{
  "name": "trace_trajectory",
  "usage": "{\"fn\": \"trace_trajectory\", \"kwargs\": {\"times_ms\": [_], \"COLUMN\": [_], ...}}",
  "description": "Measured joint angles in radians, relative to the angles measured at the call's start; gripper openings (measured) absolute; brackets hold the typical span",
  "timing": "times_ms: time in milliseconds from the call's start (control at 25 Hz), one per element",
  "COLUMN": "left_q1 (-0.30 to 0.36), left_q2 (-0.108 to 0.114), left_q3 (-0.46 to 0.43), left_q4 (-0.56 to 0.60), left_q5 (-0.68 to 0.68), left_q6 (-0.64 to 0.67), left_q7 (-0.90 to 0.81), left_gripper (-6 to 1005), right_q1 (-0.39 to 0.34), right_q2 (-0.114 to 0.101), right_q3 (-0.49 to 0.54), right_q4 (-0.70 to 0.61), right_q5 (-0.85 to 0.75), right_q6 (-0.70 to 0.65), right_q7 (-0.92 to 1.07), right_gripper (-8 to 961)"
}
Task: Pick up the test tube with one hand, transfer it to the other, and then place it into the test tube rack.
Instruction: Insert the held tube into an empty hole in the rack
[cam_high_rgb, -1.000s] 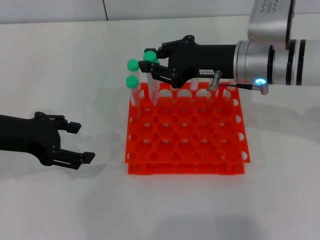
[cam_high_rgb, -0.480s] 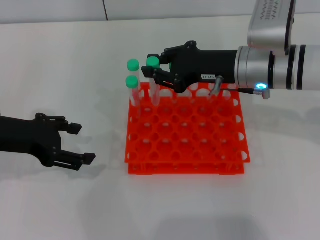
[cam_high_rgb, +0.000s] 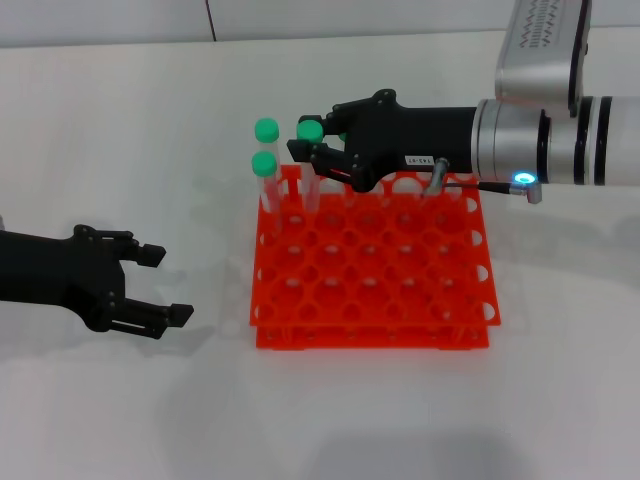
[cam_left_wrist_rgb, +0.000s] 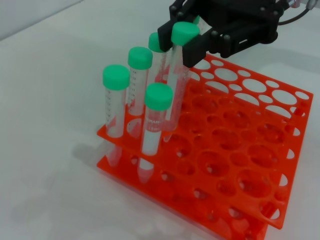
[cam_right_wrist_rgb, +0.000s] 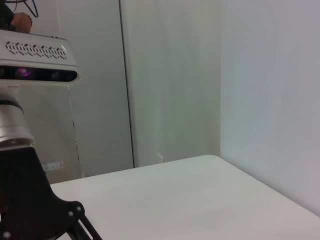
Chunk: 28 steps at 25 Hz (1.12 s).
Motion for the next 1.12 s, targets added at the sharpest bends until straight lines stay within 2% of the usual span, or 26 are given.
{"fn": "trace_trajectory", "kwargs": {"times_ms": [1120], "left_q1": [-0.025], "left_q2": [0.0], "left_q3": [0.002], "left_q4": [-0.034], "left_q5": [0.002], "left_q6": [-0.012], "left_q7": [0.015], "left_gripper": [866], "right_q1": [0.013], "right_q2": [0.0], "right_q3": [-0.012], "right_q4": [0.04], "right_q5": [0.013], "right_q6": [0.014], "right_q7": [-0.007], "right_gripper": [262]}}
